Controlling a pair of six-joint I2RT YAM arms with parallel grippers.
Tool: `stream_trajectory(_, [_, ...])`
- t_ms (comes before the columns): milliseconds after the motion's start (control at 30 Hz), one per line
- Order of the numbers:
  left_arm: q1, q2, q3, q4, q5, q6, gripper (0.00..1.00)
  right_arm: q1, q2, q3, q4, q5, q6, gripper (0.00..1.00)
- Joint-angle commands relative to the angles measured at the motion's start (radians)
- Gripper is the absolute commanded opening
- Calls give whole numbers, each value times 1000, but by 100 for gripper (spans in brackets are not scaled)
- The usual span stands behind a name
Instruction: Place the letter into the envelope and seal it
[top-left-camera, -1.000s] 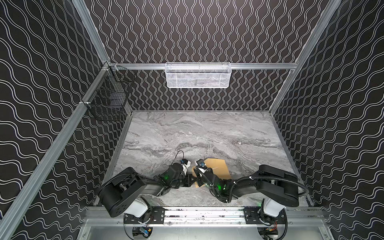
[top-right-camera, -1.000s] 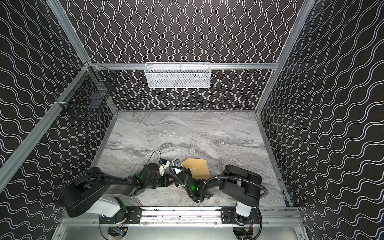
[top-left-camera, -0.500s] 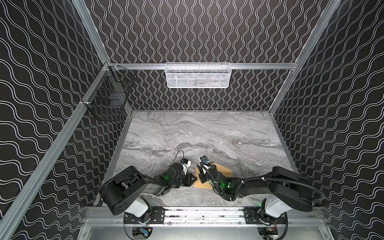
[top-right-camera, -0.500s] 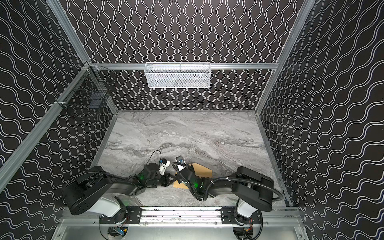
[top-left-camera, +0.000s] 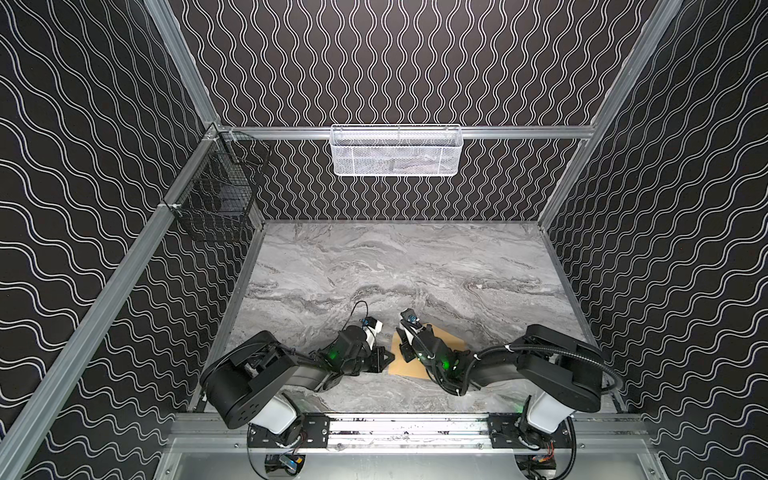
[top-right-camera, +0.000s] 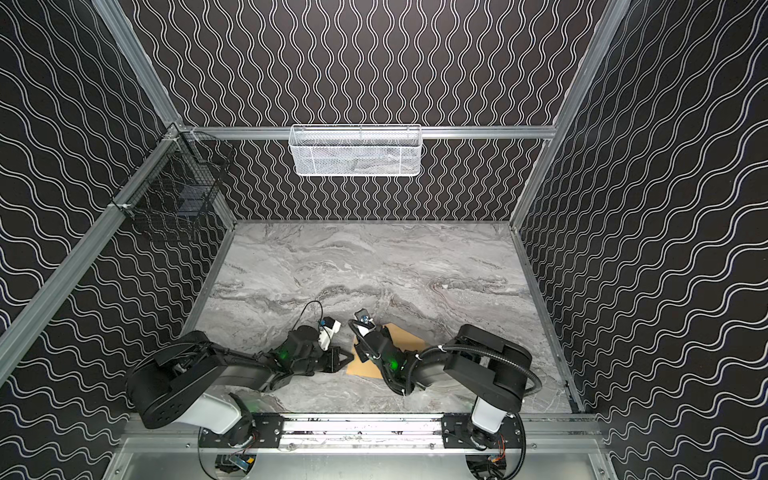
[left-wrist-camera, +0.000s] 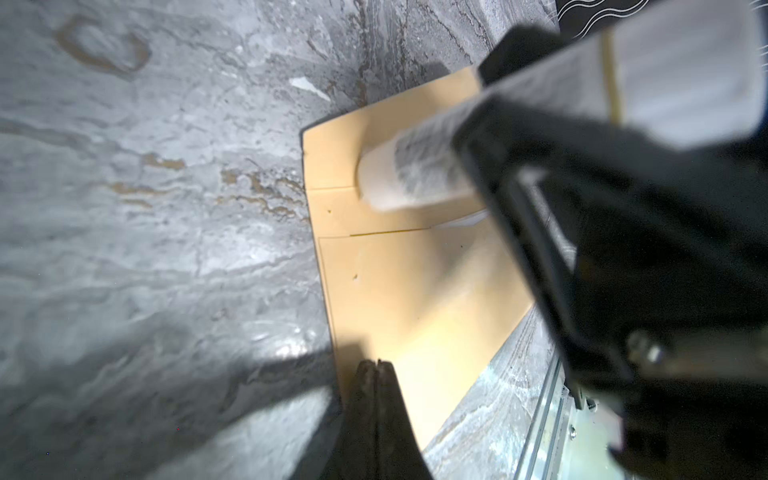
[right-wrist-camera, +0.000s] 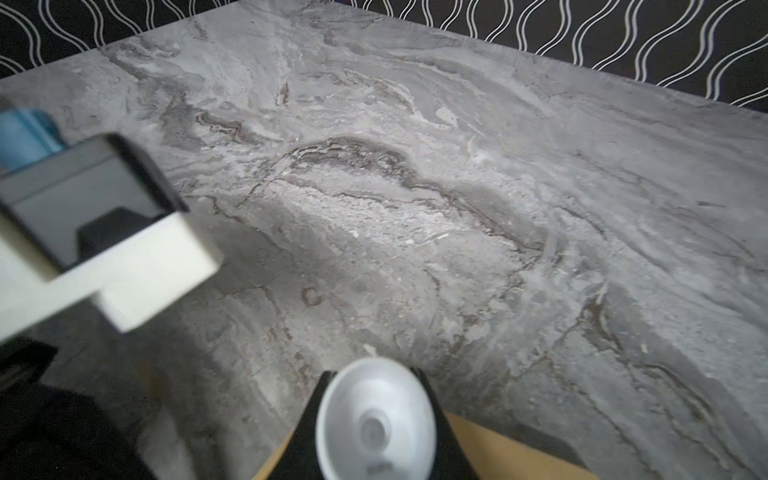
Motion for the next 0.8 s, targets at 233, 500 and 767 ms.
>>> stream_trajectory(233, [1, -165, 42, -495, -89, 66, 3, 141, -202, -58, -157, 108, 106, 0])
stream_trajectory(500, [-39, -315, 124, -597, -99, 115, 9, 220, -224, -103, -214, 211, 225, 0])
stream_trajectory(767, [-143, -184, 206, -536, -106, 164, 9, 312, -198, -60, -258, 272, 302, 0])
